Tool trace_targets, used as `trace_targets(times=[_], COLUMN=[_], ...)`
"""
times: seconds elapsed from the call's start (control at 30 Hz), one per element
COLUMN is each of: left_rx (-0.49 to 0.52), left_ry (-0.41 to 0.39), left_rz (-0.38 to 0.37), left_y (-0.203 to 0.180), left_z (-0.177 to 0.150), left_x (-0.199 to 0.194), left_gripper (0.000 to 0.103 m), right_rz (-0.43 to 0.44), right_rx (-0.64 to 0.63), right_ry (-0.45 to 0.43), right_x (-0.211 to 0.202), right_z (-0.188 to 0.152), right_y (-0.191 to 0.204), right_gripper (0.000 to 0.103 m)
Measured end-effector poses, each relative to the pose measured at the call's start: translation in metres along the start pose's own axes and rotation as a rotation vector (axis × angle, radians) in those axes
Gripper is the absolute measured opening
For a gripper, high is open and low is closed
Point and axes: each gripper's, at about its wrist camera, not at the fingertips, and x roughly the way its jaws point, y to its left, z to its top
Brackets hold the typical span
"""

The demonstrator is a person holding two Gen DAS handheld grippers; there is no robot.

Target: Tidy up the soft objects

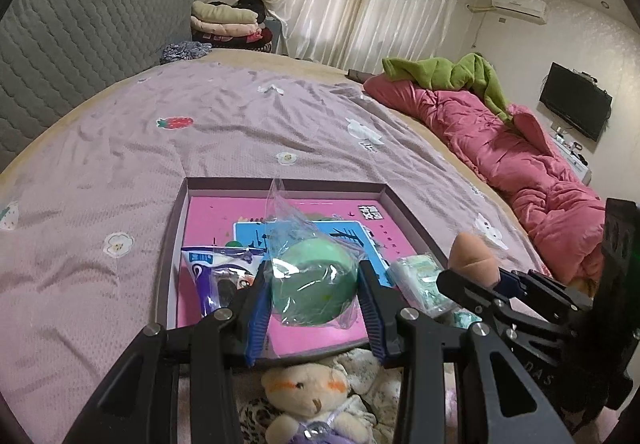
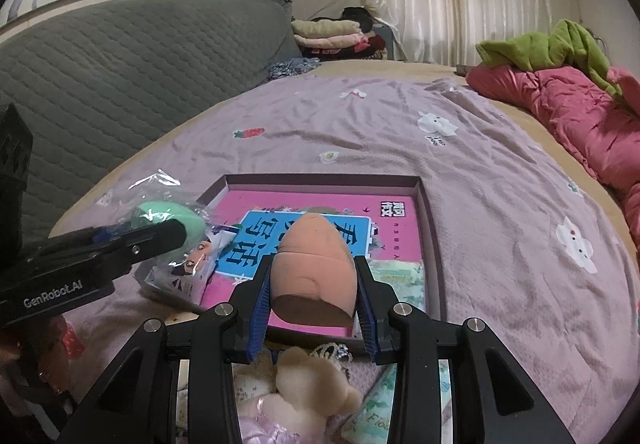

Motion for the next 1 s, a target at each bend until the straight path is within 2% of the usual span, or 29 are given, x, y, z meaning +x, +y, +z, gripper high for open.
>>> trace_targets(times=[0.47,1.0], left_rx=[-0.012,-0.017], left_ry=[0.031,0.089], left_rz=[0.013,0.044], left_y=[0.006,0.007], left_z=[0.008,0.007], left_x=[0.025,0.047], left_gripper=[0.041,0.041], right_rz=[-0.014,-0.015], right_rx=[-0.049,-0.082], right_ry=[0.002,0.072], right_x=[0.020,0.054], right_z=[0.015,0.021], right_y=[0.002,0.003], right_gripper=[0.039,0.039])
